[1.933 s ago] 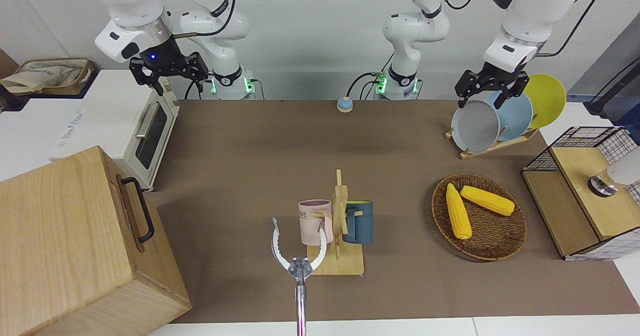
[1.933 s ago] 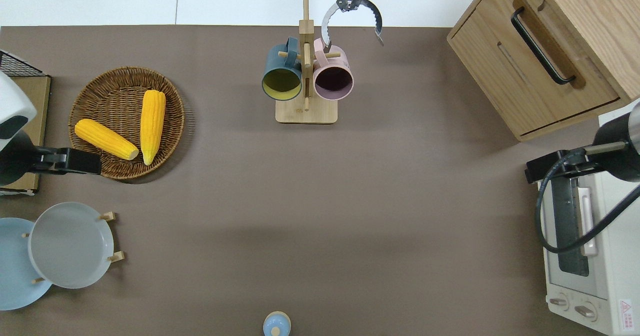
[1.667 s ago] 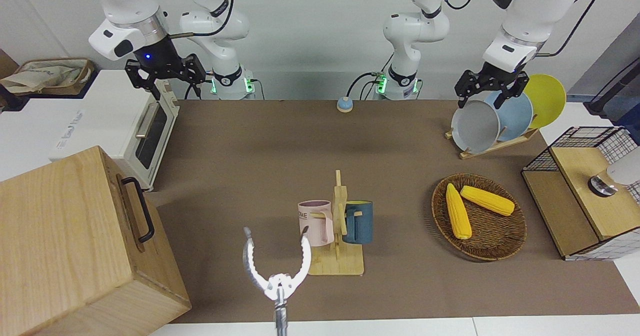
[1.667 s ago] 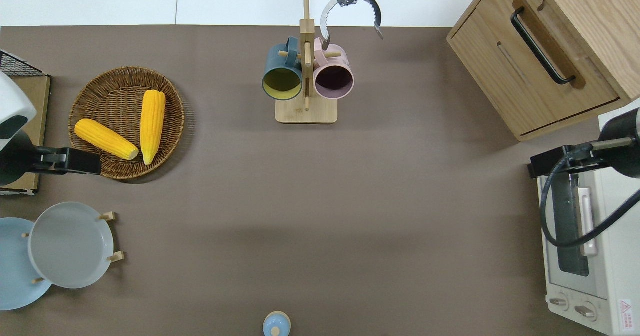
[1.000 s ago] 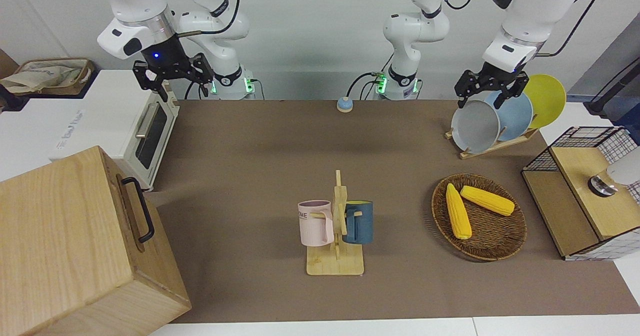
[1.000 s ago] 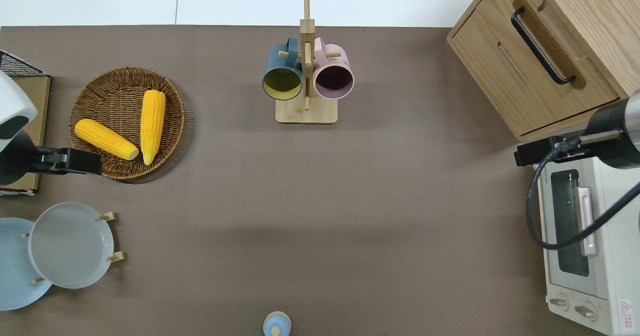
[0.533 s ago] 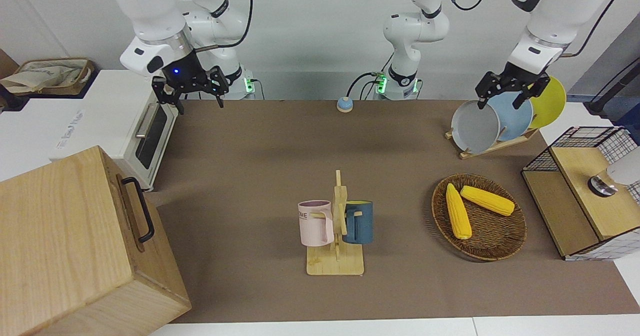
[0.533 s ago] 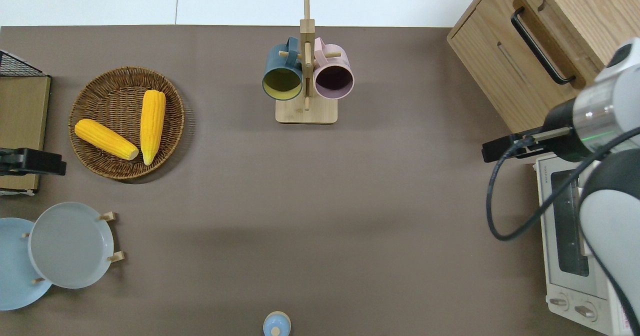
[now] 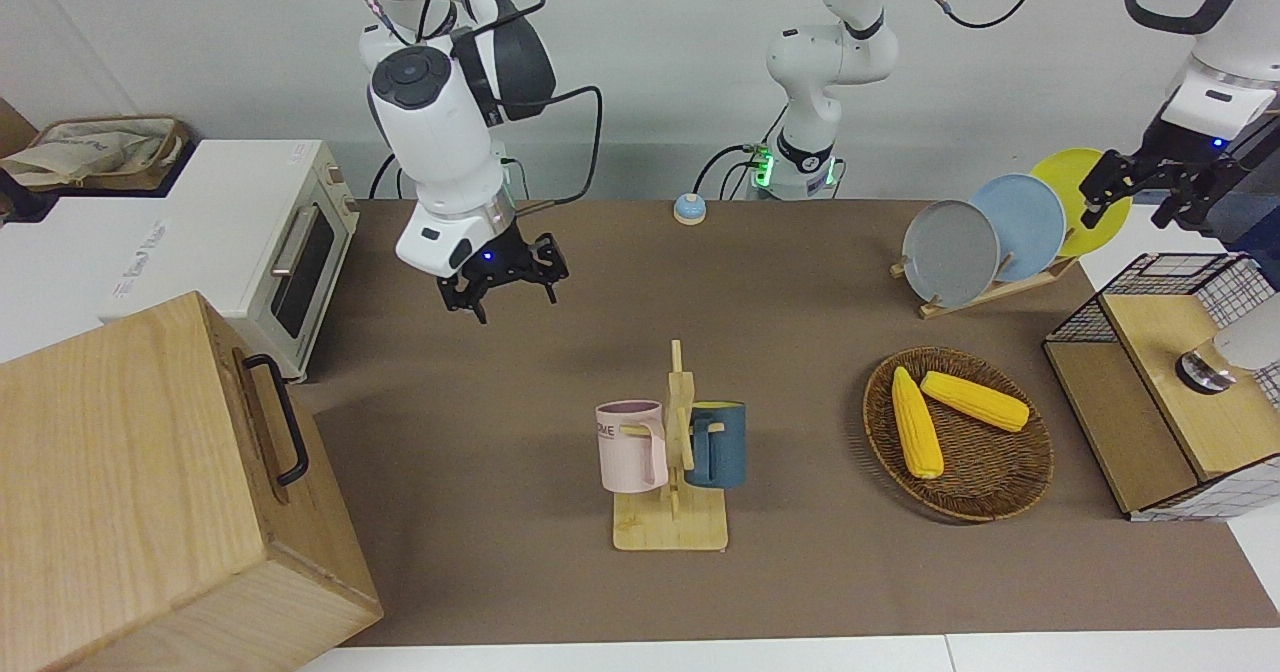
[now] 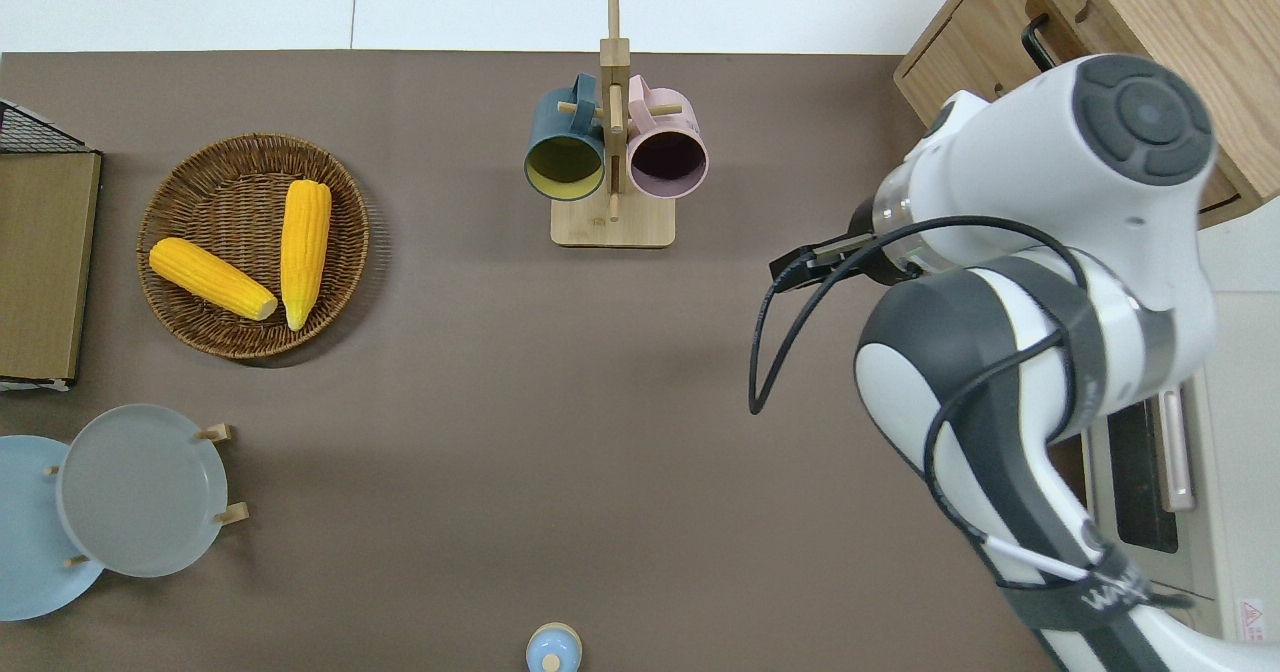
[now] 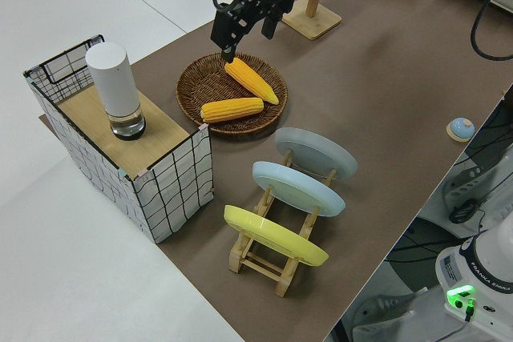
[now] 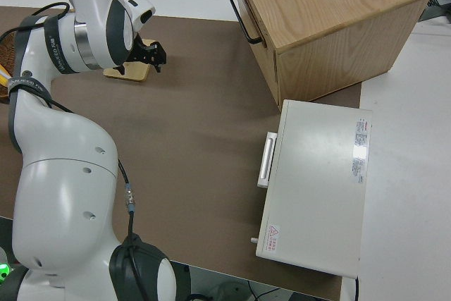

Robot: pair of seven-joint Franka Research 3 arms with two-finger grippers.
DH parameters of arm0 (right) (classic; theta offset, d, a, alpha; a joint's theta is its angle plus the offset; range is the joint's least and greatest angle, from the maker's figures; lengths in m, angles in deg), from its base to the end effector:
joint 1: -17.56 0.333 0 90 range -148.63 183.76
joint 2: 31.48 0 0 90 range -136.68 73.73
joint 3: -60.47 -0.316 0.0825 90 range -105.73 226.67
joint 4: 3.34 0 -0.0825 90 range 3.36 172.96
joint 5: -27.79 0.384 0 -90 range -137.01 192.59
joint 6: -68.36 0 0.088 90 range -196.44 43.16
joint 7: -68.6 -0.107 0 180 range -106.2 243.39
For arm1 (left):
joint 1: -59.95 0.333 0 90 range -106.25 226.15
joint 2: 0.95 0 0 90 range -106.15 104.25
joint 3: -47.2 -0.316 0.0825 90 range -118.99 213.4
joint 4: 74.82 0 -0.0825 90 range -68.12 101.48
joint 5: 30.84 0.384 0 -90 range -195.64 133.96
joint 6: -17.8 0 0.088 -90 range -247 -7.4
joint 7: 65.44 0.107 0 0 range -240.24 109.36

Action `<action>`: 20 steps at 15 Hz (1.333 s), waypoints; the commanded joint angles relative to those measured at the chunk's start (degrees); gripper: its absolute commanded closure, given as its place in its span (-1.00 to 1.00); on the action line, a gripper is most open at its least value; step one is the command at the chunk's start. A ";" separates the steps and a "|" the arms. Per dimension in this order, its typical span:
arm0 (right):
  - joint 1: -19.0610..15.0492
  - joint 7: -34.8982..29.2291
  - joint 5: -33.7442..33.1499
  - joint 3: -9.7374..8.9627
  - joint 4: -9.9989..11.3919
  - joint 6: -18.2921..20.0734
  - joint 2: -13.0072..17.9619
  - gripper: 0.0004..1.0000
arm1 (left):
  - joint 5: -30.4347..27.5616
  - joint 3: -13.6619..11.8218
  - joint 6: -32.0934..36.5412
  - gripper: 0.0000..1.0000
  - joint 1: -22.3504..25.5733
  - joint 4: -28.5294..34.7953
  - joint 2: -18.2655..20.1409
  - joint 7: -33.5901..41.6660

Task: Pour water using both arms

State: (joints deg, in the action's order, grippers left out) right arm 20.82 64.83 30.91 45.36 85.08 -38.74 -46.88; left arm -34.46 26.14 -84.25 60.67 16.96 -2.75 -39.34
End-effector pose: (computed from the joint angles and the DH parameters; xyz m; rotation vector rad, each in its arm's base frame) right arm 0.6197 0.1912 0.5081 -2.9893 -0.3440 -0.0627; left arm 0.5446 0.2082 0.6131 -3.1162 0.1058 -0.2466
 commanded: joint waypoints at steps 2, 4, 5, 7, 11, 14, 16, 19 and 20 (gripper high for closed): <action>1.75 -2.21 -1.89 -0.54 -0.53 -7.22 -3.22 -0.99 | -4.64 -1.17 -6.04 -1.00 5.59 -1.16 -2.24 9.57; 2.54 -2.21 -2.33 -0.63 -0.70 -12.58 -4.80 -0.99 | -7.80 -1.17 -10.17 -1.00 8.67 -1.07 -3.55 14.84; 2.98 -2.21 -2.94 -0.54 -0.88 -15.82 -6.29 -0.99 | -11.47 -1.17 -13.32 -1.00 11.03 -0.89 -4.60 17.38; 2.98 -2.21 -6.18 -0.63 -1.23 -22.06 -9.01 -0.99 | -19.81 -1.09 -18.77 -1.00 14.20 -0.54 -8.02 23.97; 4.91 -2.21 -11.63 -0.63 -4.91 -30.52 -14.64 -0.98 | -34.94 -0.38 -29.15 -1.00 14.92 -0.45 -15.06 29.44; 5.53 -2.21 -16.72 -0.54 -6.77 -33.07 -15.97 -0.94 | -42.08 1.02 -34.17 -1.00 14.57 -0.54 -18.49 35.68; 5.70 -2.29 -18.14 -0.36 -7.12 -34.57 -16.15 -0.74 | -42.00 1.72 -34.18 -0.99 14.57 -0.80 -18.67 35.78; 5.71 -2.30 -19.12 -0.36 -11.40 -35.37 -18.68 -0.49 | -42.09 2.08 -34.53 -0.89 14.83 -1.50 -18.85 35.69; 5.79 -2.38 -19.12 -0.45 -12.29 -35.37 -19.22 -0.31 | -42.09 2.17 -35.66 -0.81 14.92 -1.86 -18.94 35.78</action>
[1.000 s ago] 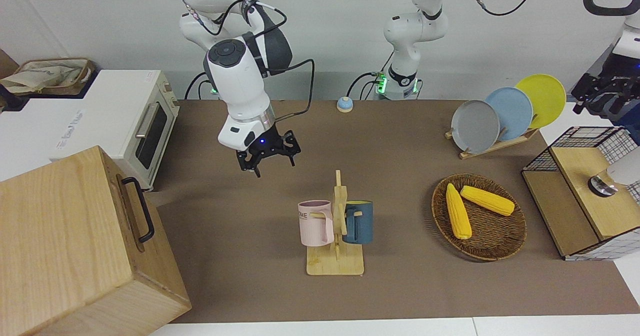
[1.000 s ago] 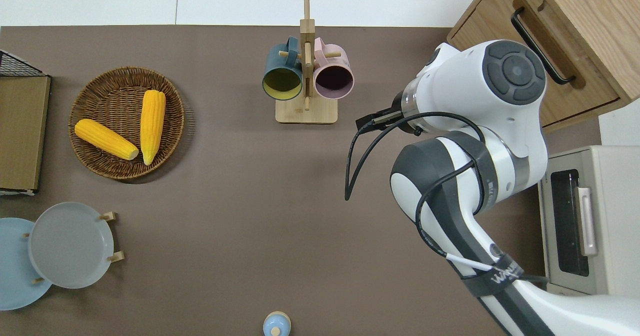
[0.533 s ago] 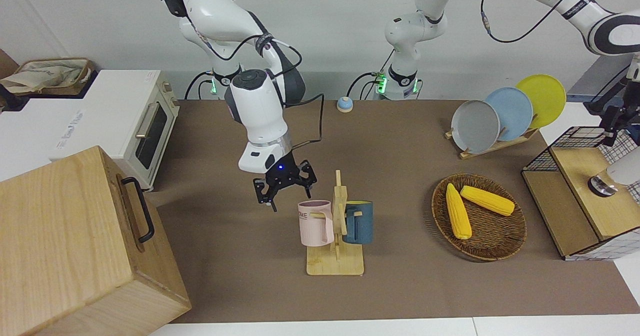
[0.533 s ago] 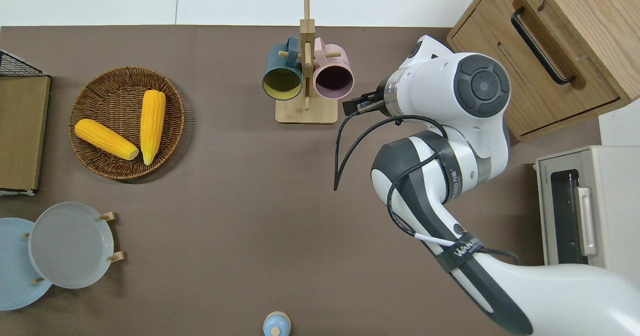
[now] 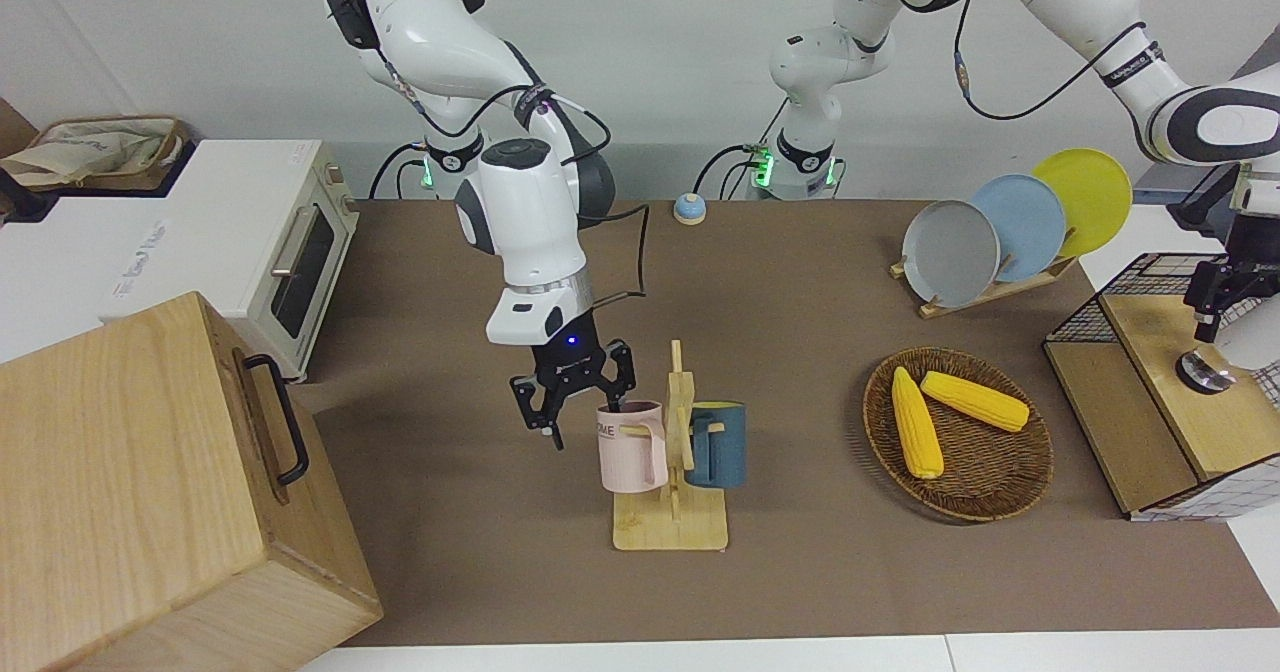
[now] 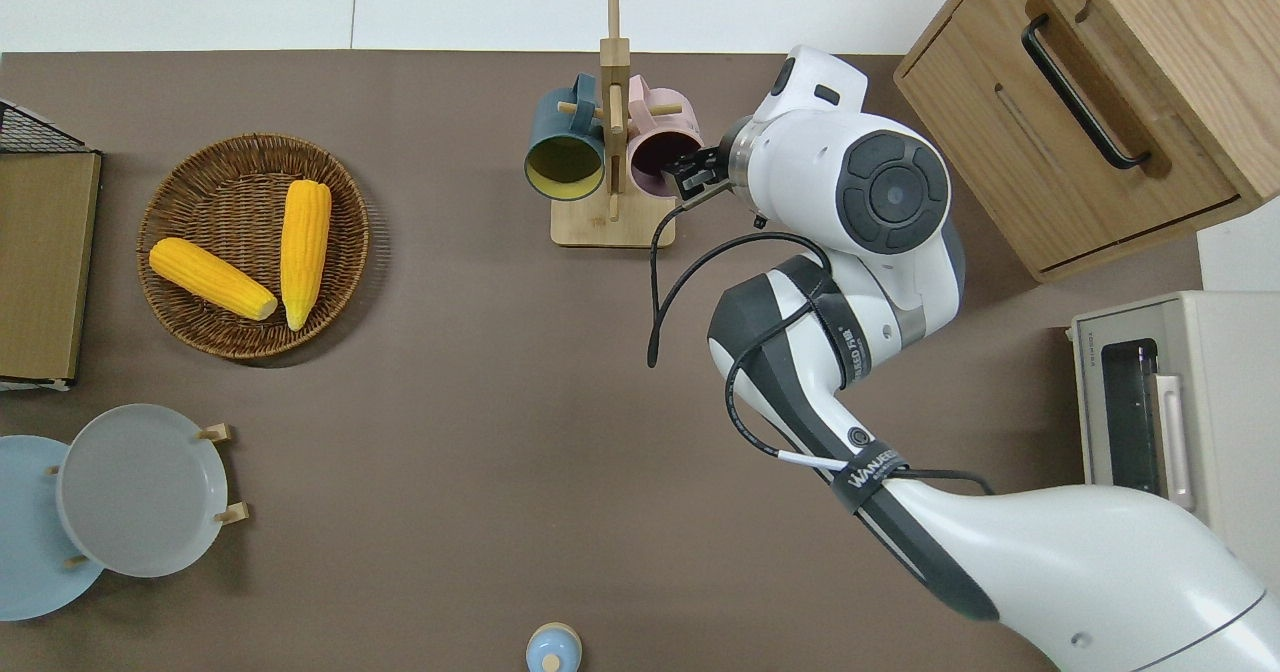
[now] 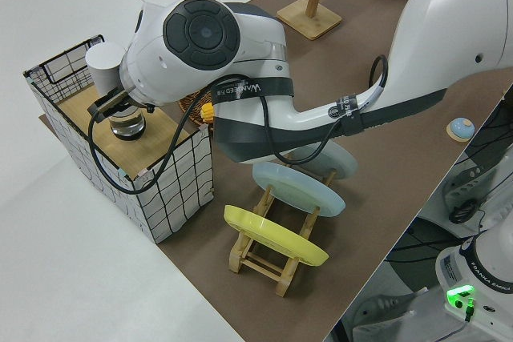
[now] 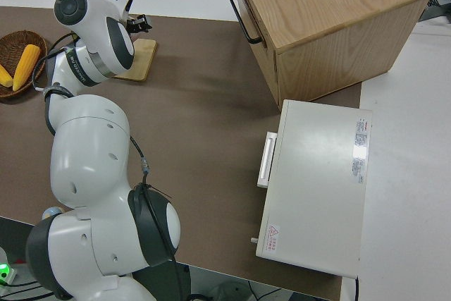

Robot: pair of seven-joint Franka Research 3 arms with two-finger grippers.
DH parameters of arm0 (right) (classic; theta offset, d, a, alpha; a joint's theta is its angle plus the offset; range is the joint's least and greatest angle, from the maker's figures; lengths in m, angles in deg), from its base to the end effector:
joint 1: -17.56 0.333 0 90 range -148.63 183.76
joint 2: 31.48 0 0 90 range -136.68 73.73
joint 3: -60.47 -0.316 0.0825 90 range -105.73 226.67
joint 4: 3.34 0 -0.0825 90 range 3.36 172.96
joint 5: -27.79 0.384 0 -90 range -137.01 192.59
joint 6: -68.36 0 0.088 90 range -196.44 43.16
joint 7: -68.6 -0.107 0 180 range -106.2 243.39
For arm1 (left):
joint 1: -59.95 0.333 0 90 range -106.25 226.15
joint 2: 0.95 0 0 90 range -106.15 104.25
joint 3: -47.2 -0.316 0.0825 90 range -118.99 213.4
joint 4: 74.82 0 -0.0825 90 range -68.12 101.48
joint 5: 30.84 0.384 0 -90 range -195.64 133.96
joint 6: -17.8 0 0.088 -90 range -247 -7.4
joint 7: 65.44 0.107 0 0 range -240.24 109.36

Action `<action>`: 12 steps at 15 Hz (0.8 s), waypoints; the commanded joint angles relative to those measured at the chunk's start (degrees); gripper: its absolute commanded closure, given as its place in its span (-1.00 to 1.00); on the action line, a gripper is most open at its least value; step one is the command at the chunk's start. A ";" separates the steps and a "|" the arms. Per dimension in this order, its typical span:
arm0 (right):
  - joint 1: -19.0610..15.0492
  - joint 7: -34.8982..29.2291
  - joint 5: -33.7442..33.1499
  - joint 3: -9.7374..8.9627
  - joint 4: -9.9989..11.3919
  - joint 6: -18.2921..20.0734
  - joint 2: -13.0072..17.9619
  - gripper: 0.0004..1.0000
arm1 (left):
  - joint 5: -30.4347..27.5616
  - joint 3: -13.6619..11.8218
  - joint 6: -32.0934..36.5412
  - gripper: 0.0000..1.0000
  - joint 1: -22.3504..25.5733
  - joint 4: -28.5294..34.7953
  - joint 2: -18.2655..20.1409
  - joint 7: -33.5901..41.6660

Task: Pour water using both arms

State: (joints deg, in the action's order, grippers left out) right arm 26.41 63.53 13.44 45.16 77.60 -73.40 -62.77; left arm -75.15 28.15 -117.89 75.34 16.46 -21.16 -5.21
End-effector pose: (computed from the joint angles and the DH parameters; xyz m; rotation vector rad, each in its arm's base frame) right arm 0.7001 0.2660 0.4524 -2.9102 -0.6091 -0.8196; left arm 0.5964 0.3613 0.4893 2.9066 -0.0778 1.0479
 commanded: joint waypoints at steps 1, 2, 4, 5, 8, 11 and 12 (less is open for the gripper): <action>0.47 -1.09 -1.65 -0.25 -4.91 -0.71 -3.33 -0.17 | -1.40 0.42 -2.99 -0.81 0.17 -1.45 -0.62 1.64; 0.64 -1.09 -1.48 -0.25 -4.91 -0.62 -3.33 0.04 | -1.48 1.46 -5.08 -0.82 0.34 -1.36 -0.79 1.64; 0.73 -1.17 -1.39 -0.34 -4.91 -0.62 -3.33 0.48 | -2.71 1.74 -6.33 -0.69 0.43 -1.36 -1.41 1.55; 0.73 -1.17 -1.30 -0.34 -4.83 -0.62 -3.33 0.63 | -3.41 1.74 -6.34 -0.33 0.43 -1.19 -1.41 1.55; 0.82 -1.17 -1.12 -0.34 -4.83 -0.36 -3.24 0.83 | -4.82 1.65 -6.34 0.73 0.43 -1.18 -1.94 1.12; 0.82 -1.61 -1.12 -0.34 -4.65 -0.09 -3.16 0.92 | -4.65 1.56 -6.34 1.00 0.43 -1.36 -2.11 0.68; 0.82 -1.61 -1.38 -0.34 -4.56 0.08 -3.07 1.00 | -4.39 1.47 -6.25 1.00 0.43 -1.62 -2.03 0.59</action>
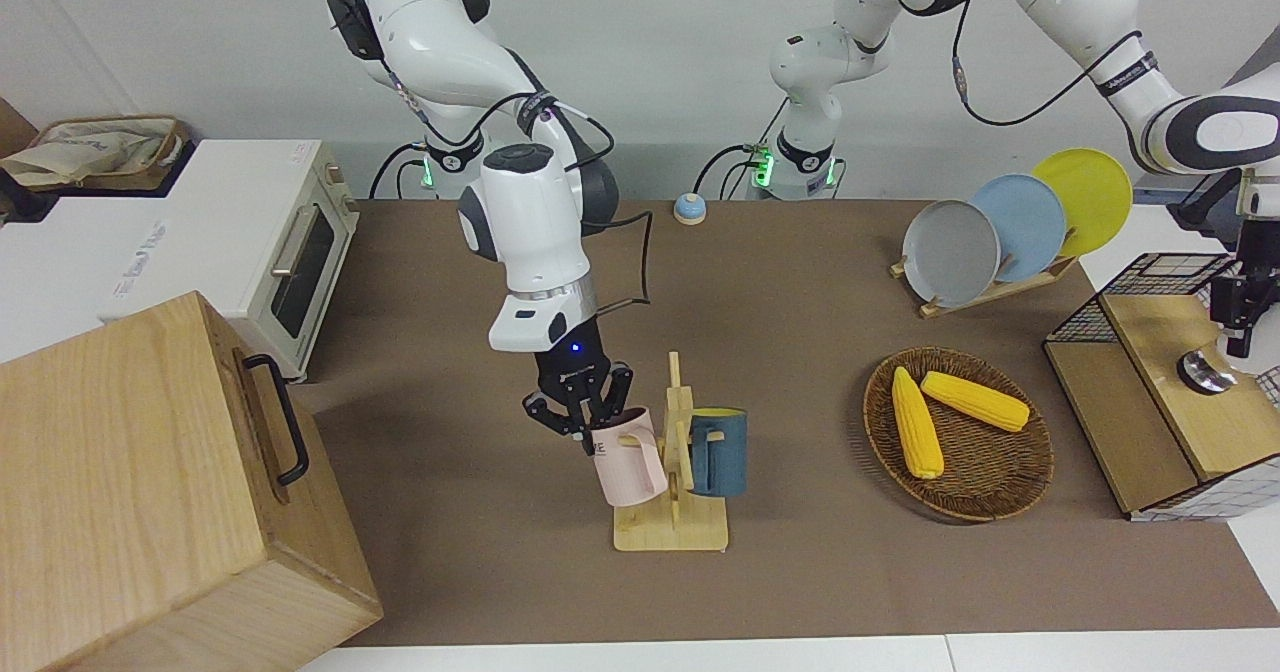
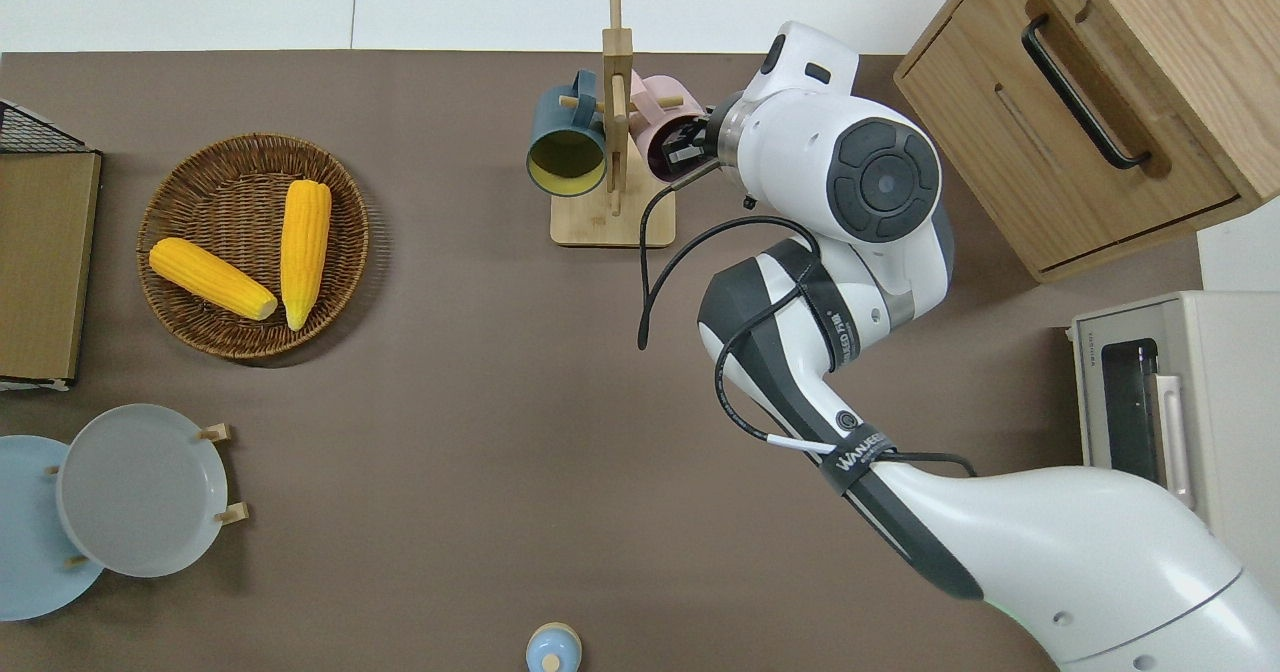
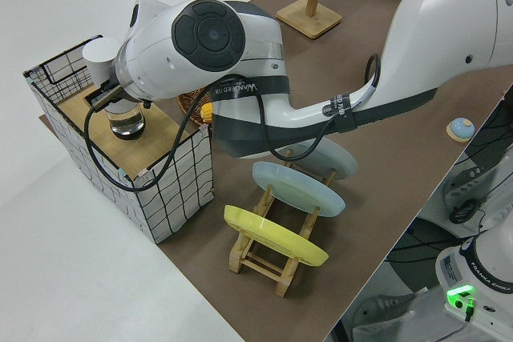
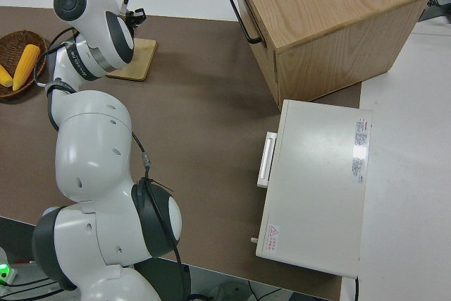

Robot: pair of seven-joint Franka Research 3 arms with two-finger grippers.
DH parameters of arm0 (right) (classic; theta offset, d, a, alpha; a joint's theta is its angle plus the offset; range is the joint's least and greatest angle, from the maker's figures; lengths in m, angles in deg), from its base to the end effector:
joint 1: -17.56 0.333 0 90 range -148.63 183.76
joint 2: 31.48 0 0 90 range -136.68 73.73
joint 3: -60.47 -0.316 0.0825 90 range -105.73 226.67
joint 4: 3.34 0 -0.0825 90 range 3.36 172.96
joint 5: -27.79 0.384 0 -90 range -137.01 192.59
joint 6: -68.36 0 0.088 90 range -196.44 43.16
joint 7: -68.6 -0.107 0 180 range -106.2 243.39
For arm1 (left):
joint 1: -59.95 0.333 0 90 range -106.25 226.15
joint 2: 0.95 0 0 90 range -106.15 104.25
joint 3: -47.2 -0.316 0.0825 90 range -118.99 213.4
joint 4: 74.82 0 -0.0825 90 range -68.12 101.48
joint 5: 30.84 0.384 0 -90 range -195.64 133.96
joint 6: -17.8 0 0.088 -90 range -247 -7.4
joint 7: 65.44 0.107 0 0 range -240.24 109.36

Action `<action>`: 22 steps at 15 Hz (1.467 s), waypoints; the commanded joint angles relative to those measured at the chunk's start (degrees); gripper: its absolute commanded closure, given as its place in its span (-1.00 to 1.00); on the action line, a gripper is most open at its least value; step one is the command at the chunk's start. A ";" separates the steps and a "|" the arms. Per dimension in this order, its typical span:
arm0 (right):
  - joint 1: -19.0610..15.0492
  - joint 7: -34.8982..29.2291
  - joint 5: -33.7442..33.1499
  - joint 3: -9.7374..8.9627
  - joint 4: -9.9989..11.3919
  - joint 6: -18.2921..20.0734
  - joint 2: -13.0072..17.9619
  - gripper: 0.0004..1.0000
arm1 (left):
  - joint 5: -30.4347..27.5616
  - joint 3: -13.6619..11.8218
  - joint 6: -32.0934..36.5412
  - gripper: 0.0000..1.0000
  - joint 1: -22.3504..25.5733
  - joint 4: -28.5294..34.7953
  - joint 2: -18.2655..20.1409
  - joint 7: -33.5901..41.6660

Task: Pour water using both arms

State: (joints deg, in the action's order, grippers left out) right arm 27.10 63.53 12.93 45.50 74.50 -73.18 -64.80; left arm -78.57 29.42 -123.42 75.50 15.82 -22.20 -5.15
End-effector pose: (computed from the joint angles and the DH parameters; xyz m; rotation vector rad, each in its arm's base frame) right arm 0.7089 0.2705 0.4530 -2.9035 -0.6123 -0.8426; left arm 0.6053 0.3617 0.4910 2.8940 -0.0012 1.1686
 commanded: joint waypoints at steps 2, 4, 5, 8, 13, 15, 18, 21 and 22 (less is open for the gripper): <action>0.13 -1.52 -1.05 -0.59 -1.46 -0.05 -1.04 1.00 | -0.44 -0.14 0.06 1.00 0.36 -2.30 -0.90 -0.96; -0.22 -1.26 -1.23 -0.59 -1.46 0.57 -0.61 1.00 | 1.57 -0.40 1.11 1.00 0.45 -4.23 -0.55 -4.02; -0.31 -1.08 -2.10 -0.50 -1.37 0.92 -0.26 1.00 | 4.20 -0.58 3.21 1.00 0.54 -5.54 -0.38 -7.18; -0.57 -0.91 -3.69 -0.59 -1.02 1.79 0.45 1.00 | 10.10 -0.85 9.54 1.00 0.63 -9.85 -0.20 -15.27; -1.10 -0.29 -3.69 -0.59 -0.93 6.36 2.64 1.00 | 17.92 -0.41 15.09 1.00 -0.52 -10.39 6.12 -25.73; -1.89 0.41 -3.60 -0.68 0.03 7.16 3.61 1.00 | 21.61 0.12 17.98 1.00 -0.60 -10.30 8.67 -28.73; -2.85 0.76 -3.51 -0.68 1.87 8.74 5.80 1.00 | 25.39 0.65 22.73 1.00 -1.92 -9.87 12.18 -33.39; -4.26 1.73 -3.42 -0.68 4.60 9.01 7.83 1.00 | 28.56 0.74 25.72 1.00 -3.76 -8.64 15.17 -36.64; -4.61 2.08 -3.34 -0.68 4.69 9.27 8.18 1.00 | 30.14 0.74 25.73 1.00 -4.73 -7.42 16.40 -37.87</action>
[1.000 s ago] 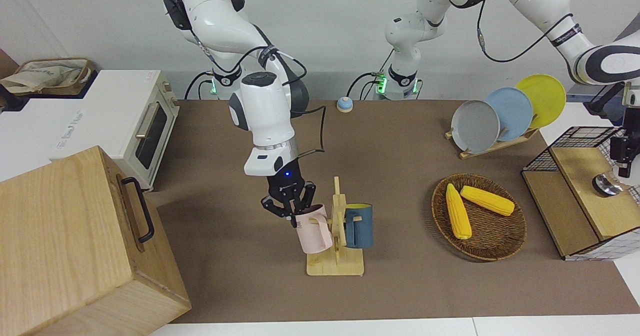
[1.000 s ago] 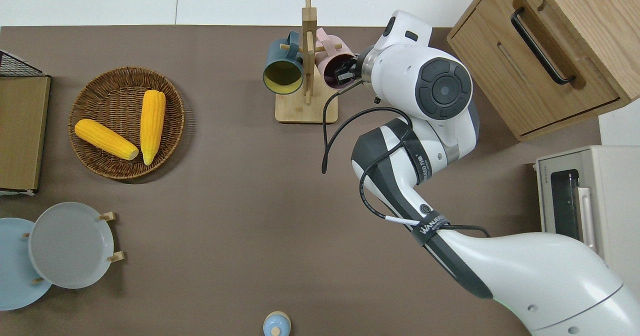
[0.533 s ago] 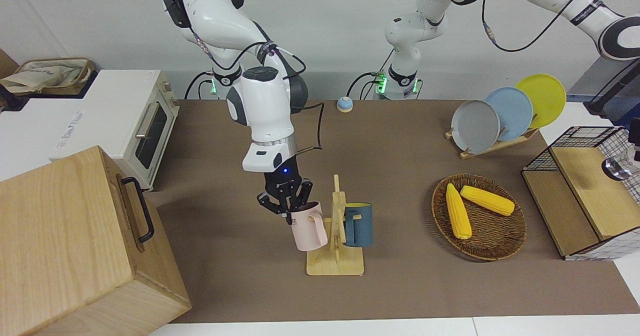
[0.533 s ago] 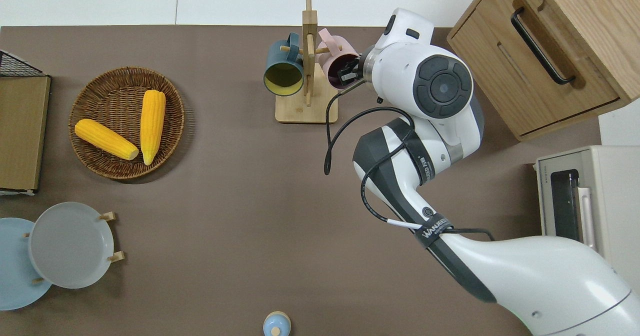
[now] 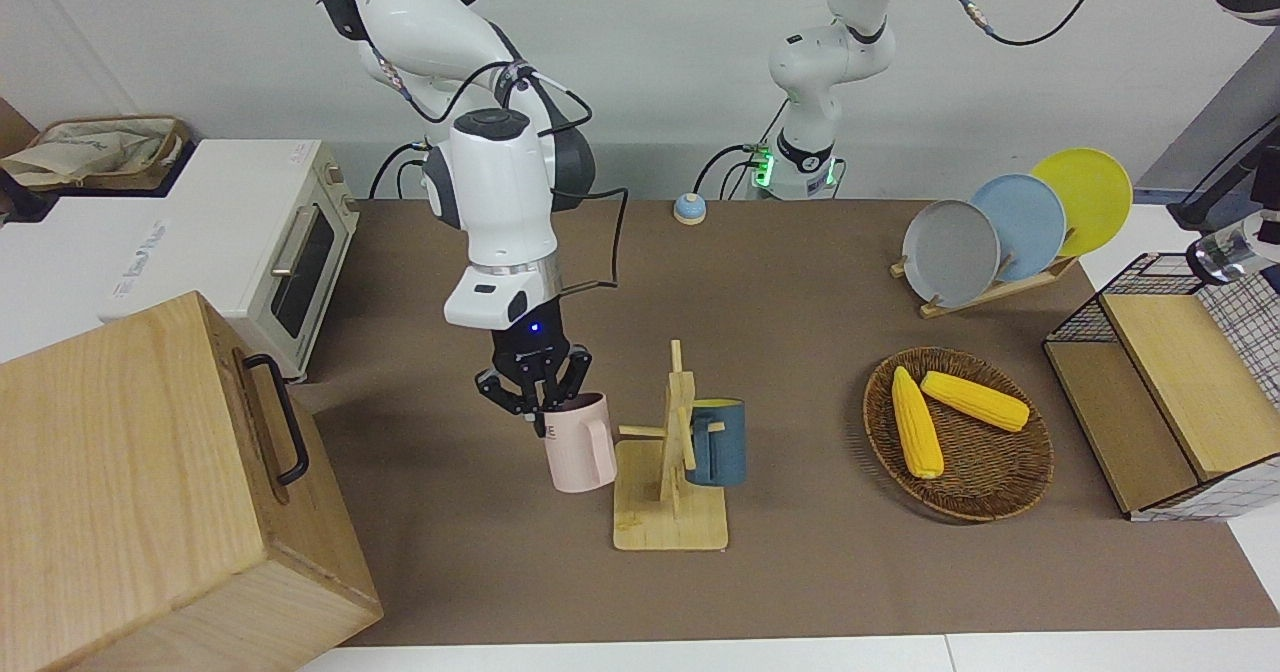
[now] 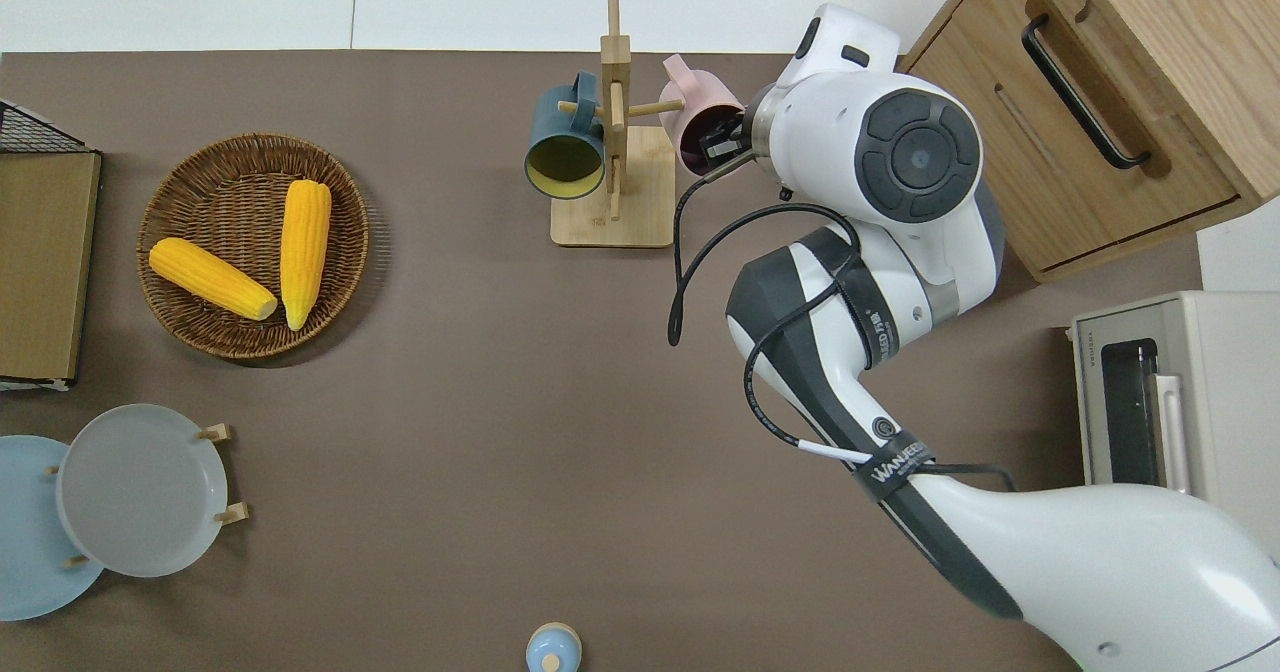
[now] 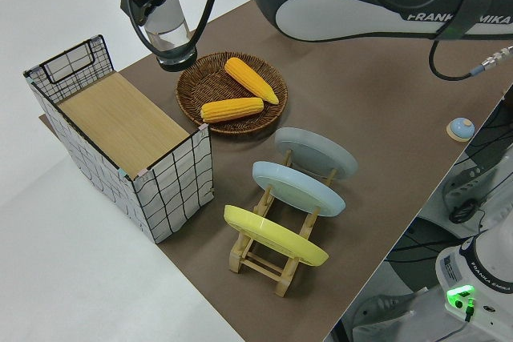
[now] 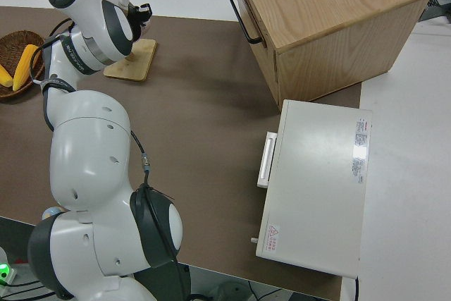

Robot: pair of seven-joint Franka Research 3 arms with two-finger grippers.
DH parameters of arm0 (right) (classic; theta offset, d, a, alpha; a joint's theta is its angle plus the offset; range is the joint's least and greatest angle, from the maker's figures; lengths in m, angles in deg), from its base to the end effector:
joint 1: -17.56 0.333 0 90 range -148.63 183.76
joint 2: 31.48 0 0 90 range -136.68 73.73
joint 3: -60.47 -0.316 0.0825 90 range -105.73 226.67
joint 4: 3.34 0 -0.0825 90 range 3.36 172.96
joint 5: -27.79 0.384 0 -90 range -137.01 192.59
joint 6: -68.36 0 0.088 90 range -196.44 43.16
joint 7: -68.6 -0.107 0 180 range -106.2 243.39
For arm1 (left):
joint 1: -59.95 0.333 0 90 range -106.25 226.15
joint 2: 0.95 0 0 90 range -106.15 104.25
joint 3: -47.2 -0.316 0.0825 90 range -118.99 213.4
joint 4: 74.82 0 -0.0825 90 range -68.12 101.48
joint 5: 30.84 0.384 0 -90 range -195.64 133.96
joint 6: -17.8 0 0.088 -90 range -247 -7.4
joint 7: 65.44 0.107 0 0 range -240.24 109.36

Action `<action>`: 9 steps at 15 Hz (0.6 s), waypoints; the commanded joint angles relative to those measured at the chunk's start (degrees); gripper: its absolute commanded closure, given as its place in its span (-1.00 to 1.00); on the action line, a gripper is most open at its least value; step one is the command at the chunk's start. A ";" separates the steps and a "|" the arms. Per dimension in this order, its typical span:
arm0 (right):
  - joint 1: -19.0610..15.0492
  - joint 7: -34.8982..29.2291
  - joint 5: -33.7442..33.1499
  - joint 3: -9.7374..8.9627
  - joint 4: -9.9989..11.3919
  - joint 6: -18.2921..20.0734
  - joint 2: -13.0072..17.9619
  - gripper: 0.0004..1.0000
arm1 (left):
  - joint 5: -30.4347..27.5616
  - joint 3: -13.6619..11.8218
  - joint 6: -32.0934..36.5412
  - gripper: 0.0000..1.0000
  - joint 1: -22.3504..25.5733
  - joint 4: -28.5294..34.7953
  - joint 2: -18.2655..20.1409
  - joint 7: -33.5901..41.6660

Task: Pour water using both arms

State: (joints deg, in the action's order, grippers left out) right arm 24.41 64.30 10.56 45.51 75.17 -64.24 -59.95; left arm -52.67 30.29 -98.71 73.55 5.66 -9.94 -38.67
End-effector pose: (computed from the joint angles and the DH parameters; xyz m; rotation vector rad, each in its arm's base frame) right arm 0.7020 0.2297 0.4893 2.9501 0.5945 0.7442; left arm 0.5698 0.2911 0.6700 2.9455 0.2040 0.8719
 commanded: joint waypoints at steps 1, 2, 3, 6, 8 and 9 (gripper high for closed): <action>-2.10 1.31 -0.88 -0.68 4.10 1.11 3.60 1.00 | 6.51 -0.14 0.85 1.00 -4.00 4.58 5.89 -5.83; -2.62 1.31 -0.79 -0.68 4.01 1.90 3.78 1.00 | 8.53 -0.14 0.59 1.00 -5.41 6.43 7.39 -7.68; -3.23 1.57 -0.79 -0.68 4.10 2.35 4.13 1.00 | 10.29 -0.14 0.07 1.00 -6.82 8.71 9.15 -10.04; -4.99 1.66 -0.70 -0.68 3.93 4.80 5.09 1.00 | 17.32 0.99 -0.64 1.00 -11.39 15.74 15.30 -18.04; -6.75 1.75 -0.44 -0.77 3.93 8.22 5.80 1.00 | 21.46 5.03 -1.52 1.00 -11.40 21.10 19.52 -23.41; -6.84 2.10 -0.18 -0.77 3.93 10.59 5.97 1.00 | 22.17 6.26 -1.43 1.00 -11.49 22.78 20.84 -25.17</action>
State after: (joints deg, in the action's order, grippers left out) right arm 19.64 65.07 10.56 45.59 76.98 -57.89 -56.35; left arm -34.94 33.20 -97.60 63.16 19.68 3.10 -57.71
